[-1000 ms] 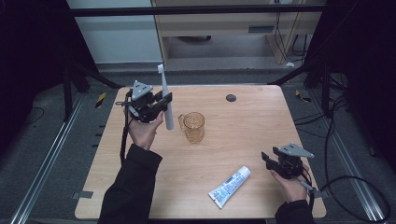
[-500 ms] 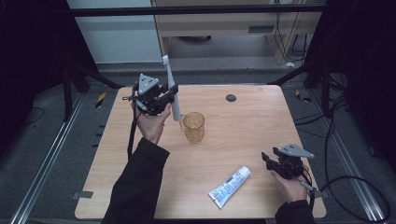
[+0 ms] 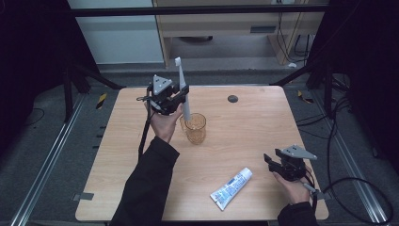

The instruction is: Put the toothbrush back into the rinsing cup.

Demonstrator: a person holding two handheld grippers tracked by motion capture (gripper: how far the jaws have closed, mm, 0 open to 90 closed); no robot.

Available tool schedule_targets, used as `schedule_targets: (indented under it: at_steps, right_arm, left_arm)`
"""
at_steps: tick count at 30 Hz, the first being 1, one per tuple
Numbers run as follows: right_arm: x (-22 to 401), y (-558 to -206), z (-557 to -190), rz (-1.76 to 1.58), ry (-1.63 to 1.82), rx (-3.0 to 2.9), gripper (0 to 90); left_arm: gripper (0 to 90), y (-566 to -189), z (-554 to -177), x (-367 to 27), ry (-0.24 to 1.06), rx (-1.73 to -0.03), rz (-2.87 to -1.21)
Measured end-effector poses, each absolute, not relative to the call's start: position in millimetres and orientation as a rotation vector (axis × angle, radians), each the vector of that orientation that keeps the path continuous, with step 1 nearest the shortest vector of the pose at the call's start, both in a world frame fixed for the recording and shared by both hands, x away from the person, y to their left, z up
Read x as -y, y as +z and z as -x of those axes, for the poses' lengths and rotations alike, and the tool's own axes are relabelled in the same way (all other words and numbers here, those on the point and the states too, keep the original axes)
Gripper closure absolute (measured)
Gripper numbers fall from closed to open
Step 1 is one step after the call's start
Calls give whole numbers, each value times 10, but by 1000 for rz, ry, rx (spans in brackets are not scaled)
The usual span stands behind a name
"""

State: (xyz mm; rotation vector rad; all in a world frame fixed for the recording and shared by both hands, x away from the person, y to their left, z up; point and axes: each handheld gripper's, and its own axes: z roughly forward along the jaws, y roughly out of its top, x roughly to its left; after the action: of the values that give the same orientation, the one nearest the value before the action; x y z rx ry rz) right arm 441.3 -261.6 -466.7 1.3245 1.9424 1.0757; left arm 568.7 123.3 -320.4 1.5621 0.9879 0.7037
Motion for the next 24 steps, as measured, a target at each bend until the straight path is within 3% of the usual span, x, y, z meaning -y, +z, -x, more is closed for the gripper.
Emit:
schedule_targets:
  at_steps: [24]
  right_arm:
    - [2620,-4697,-4427,-1310,1056,-1950,478]
  left_arm:
    - [670,-3717,-5801,-1164,664,-999,-1630]
